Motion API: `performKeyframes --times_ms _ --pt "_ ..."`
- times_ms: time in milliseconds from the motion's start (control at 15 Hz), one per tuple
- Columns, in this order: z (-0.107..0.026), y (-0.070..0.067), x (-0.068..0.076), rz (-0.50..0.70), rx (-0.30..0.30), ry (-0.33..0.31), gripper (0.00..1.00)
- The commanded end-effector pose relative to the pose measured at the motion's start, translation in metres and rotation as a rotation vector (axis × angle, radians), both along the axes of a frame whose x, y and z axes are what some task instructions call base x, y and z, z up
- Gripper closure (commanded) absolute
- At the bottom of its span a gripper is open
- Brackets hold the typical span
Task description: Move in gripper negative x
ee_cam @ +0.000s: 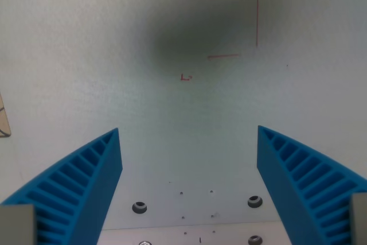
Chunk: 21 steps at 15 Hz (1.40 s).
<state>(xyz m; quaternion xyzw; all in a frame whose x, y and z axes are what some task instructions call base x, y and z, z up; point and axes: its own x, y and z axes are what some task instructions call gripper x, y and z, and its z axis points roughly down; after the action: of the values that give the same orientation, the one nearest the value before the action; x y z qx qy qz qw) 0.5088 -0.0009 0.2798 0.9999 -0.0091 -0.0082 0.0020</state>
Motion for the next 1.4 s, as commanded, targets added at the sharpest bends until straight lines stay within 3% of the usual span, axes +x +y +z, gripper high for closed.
performKeyframes --times_ms 67,1400 --pt "0.001 0.0 -0.005 0.0 0.0 -0.002 0.0" --pt "0.003 0.002 -0.105 0.0 0.0 -0.002 0.0"
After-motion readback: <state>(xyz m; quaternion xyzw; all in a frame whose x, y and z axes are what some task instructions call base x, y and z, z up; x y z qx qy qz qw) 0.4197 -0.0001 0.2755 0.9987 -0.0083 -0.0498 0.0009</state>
